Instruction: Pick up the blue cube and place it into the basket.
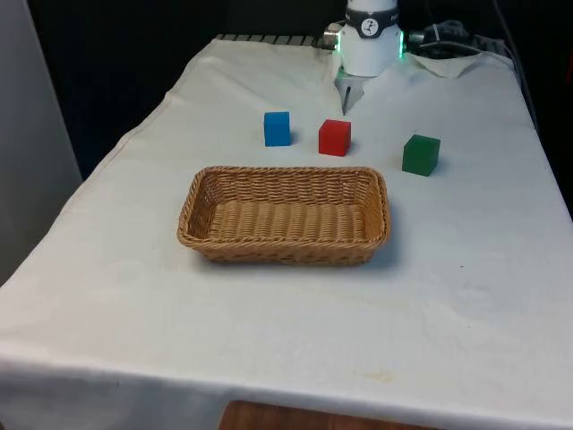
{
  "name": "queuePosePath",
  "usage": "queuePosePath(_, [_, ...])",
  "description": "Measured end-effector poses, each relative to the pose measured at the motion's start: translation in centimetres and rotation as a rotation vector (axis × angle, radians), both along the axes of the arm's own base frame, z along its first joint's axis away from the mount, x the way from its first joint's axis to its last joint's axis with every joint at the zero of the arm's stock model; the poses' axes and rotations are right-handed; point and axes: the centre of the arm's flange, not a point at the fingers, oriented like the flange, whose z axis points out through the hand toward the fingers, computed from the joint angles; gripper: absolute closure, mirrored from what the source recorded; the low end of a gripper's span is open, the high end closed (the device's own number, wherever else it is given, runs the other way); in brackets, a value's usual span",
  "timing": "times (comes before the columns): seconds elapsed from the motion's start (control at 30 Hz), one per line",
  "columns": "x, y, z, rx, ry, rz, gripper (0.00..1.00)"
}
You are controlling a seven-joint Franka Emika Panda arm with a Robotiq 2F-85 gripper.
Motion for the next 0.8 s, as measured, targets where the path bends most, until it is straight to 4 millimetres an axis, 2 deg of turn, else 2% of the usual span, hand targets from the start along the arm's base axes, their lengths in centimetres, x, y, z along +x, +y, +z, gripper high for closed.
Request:
queuePosePath(0.23, [-0.6, 0.0, 0.0, -0.001, 0.005, 0.000, 0.00])
queuePosePath(0.5, [-3.7, -0.8, 0.1, -0.009, -0.006, 0.000, 0.00])
queuePosePath(0.57, [-3.7, -0.8, 0.1, -0.009, -0.006, 0.000, 0.00])
queuePosePath(0.8, [-5.9, -1.7, 0.2, -0.012, -0.017, 0.003, 0.00])
